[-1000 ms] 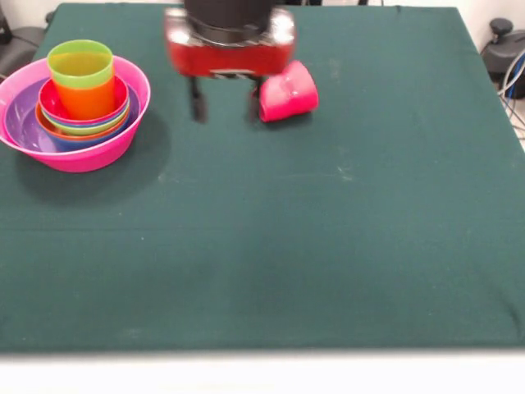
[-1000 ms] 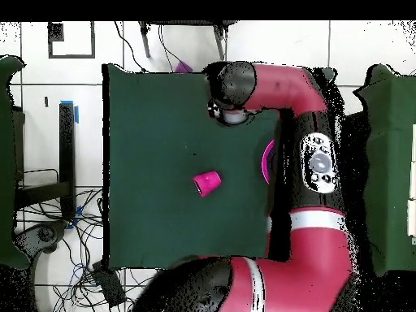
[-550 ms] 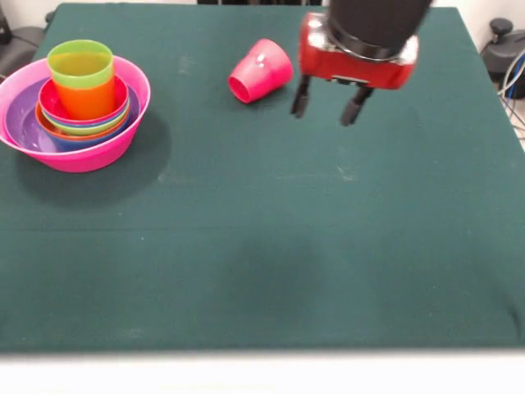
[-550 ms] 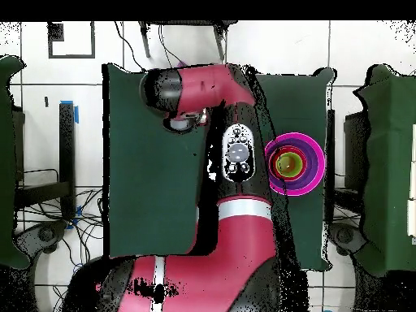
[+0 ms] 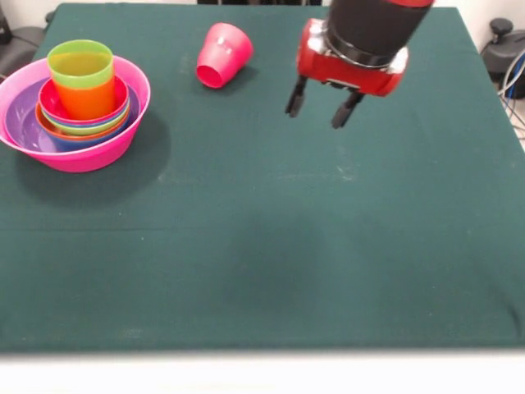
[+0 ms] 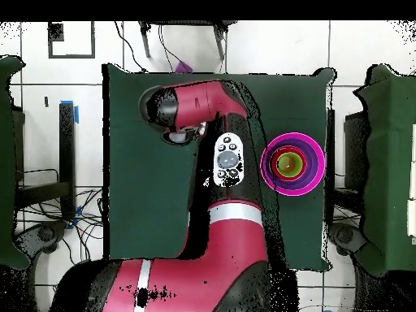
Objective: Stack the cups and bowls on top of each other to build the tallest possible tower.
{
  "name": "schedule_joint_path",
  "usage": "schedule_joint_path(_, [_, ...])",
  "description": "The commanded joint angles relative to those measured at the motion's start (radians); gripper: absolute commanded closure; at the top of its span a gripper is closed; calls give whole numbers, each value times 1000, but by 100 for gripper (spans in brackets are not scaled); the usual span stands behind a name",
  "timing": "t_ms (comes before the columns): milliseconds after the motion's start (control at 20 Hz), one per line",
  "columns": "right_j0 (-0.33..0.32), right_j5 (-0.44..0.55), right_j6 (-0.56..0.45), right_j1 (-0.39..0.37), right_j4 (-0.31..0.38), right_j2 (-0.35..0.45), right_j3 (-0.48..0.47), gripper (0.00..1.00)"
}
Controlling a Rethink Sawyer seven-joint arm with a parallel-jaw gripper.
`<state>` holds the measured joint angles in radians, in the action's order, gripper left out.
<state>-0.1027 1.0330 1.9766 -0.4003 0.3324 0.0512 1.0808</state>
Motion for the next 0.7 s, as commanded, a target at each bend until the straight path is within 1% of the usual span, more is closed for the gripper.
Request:
schedule_joint_path(50, [-16, -199, 172, -6, 28, -34, 211, 0])
schedule_joint_path(150, [-29, -249, 148, -16, 28, -38, 253, 0])
schedule_joint_path(250, [-54, -296, 109, -26, 22, -33, 283, 0])
schedule_joint_path(500, [-106, -332, 33, -37, 6, -21, 297, 0])
schedule_joint_path(550, [-114, -326, 24, -31, -1, -15, 287, 0])
schedule_joint_path(700, [-152, -353, 0, -13, -8, 14, 286, 0])
